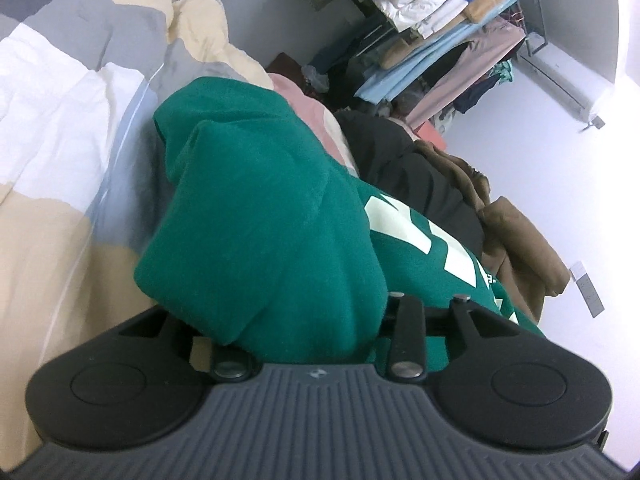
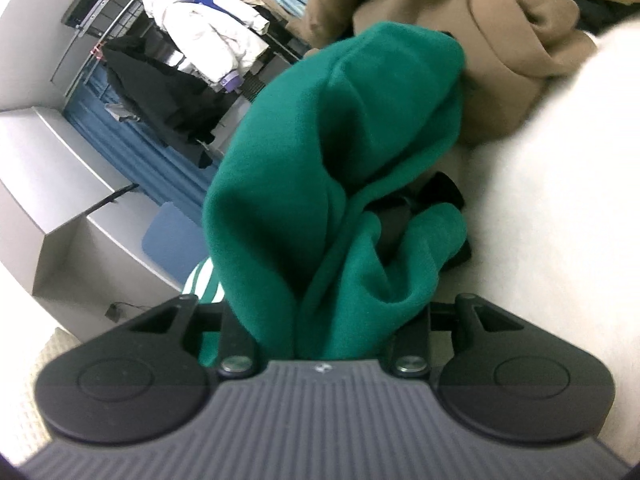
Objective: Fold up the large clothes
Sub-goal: 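Lower the hoodie onto the quilt and open both grippers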
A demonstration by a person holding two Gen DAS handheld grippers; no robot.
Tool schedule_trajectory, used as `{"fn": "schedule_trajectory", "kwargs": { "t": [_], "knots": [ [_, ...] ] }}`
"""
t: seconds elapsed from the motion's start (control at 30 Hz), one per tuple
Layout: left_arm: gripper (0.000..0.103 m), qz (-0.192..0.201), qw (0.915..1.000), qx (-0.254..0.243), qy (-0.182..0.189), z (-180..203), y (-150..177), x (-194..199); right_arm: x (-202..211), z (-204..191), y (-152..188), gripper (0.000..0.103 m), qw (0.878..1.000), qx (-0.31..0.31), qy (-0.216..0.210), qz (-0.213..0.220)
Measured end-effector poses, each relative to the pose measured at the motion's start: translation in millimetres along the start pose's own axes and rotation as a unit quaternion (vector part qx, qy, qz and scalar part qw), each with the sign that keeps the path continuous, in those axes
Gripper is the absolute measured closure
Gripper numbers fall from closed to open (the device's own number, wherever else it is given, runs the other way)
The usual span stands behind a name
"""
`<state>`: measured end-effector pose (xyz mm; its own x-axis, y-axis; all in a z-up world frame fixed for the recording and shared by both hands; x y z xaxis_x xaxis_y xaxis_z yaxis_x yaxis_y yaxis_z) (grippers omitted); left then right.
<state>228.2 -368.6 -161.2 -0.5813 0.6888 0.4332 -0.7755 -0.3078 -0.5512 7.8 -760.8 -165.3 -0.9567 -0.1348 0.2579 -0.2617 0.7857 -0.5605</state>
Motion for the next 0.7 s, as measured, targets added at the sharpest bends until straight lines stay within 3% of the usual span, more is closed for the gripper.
{"fn": "schedule_trajectory", "kwargs": {
  "t": [0.1, 0.23, 0.47, 0.7],
  "knots": [
    [0.039, -0.016, 0.9998, 0.012, -0.009, -2.8, -3.0, -1.0, 0.0, 0.0, -0.3, 0.061, 1.000, -0.008, 0.003, -0.001],
    [0.026, -0.036, 0.9986, 0.012, -0.037, -3.2, -6.2, 2.9, 1.1, -5.3, -1.2, 0.058, 1.000, -0.012, 0.014, -0.006],
    [0.026, -0.026, 0.9941, -0.058, -0.088, 18.7, -6.1, 41.5, 23.2, -24.2, -0.2, 0.038, 0.997, 0.005, 0.070, -0.025],
    [0.026, 0.006, 0.9845, -0.137, -0.109, 68.4, -17.1, 97.2, 86.2, -51.7, -3.8, 0.038, 0.996, 0.022, 0.089, 0.010]
  ]
}}
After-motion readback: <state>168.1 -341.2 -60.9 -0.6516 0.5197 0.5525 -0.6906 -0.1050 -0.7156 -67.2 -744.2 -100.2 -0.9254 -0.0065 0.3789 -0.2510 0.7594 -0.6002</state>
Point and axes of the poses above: each gripper's, at about its wrist camera, not at the fingertips, and x roughly against the way its jaws point, z to its right, y to its underside, the point moved 3 cm from there along -x, roughly the way its jaws point, and after that the axes turned 2 degrees about -y, right-handed, at the moved point
